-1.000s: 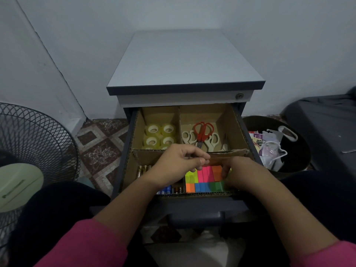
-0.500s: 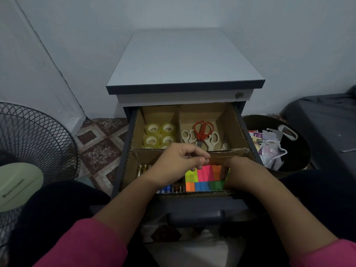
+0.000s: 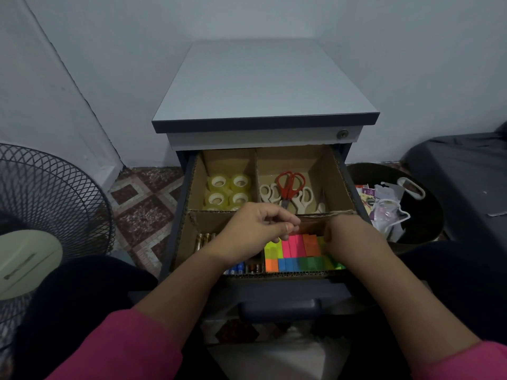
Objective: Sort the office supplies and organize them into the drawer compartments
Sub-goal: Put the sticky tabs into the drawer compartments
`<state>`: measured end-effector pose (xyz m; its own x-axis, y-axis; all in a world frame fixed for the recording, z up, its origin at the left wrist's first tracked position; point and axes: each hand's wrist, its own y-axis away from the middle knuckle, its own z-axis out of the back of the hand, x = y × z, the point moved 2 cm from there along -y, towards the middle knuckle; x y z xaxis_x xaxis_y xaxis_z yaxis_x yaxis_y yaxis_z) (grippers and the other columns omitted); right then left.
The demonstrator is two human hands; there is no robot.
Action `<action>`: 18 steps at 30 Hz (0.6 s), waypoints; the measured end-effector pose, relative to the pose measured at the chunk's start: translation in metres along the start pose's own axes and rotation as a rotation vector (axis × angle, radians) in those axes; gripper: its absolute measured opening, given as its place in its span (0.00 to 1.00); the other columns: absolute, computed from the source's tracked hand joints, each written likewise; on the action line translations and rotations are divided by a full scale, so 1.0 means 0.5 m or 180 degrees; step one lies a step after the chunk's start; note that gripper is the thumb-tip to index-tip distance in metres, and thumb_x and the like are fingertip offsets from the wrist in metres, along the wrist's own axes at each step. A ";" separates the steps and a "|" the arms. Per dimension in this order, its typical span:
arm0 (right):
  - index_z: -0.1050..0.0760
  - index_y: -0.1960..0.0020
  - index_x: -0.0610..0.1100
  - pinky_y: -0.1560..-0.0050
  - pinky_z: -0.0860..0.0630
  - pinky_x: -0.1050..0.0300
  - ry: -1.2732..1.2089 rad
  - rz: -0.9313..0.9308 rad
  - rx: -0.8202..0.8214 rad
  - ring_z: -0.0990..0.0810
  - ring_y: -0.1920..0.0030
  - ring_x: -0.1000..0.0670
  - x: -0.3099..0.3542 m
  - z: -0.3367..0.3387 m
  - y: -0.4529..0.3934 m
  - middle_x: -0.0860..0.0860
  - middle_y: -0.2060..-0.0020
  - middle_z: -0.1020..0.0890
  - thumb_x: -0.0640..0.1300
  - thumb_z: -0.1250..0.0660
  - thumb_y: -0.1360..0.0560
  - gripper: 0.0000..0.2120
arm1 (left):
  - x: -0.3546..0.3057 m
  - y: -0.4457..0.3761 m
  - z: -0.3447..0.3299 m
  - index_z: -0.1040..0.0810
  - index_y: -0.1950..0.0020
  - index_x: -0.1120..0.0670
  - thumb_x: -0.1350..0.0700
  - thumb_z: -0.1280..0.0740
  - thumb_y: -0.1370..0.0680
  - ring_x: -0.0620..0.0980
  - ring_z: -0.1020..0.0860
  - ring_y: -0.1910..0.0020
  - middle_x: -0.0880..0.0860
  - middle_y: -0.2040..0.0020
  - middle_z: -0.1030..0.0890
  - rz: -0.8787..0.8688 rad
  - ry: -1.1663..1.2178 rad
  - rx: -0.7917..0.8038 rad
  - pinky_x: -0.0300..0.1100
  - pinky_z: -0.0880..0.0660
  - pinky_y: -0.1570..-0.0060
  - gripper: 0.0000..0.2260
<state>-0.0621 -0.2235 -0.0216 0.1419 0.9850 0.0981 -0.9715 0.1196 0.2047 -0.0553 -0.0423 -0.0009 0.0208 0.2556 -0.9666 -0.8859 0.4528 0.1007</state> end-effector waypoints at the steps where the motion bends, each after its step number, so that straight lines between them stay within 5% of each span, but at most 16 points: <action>1: 0.22 0.56 0.45 0.57 0.21 0.54 -0.0035 0.0019 0.0048 0.20 0.59 0.47 0.004 -0.003 -0.003 0.49 0.61 0.22 0.40 0.35 0.27 0.04 | 0.000 0.000 0.000 0.18 0.50 0.53 0.64 0.33 0.23 0.42 0.20 0.59 0.51 0.54 0.16 -0.0002 -0.0006 -0.0002 0.36 0.23 0.56 0.08; 6: 0.26 0.64 0.46 0.56 0.21 0.54 -0.0205 -0.0045 0.0329 0.20 0.60 0.47 0.013 -0.007 -0.012 0.49 0.65 0.23 0.42 0.34 0.26 0.08 | 0.003 -0.001 0.000 0.18 0.51 0.53 0.64 0.33 0.23 0.44 0.19 0.57 0.50 0.54 0.15 -0.0014 0.0015 -0.0018 0.39 0.23 0.55 0.08; 18: 0.21 0.55 0.43 0.56 0.21 0.55 -0.0194 -0.0074 0.0213 0.20 0.59 0.47 0.011 0.004 -0.006 0.49 0.65 0.24 0.41 0.37 0.25 0.06 | 0.000 -0.001 0.000 0.18 0.50 0.56 0.65 0.33 0.23 0.39 0.20 0.61 0.48 0.57 0.16 -0.0011 0.0073 0.0000 0.32 0.24 0.60 0.07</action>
<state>-0.0582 -0.2187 -0.0199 0.1777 0.9724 0.1512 -0.9532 0.1319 0.2721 -0.0550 -0.0426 -0.0009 0.0133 0.2344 -0.9721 -0.8858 0.4538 0.0973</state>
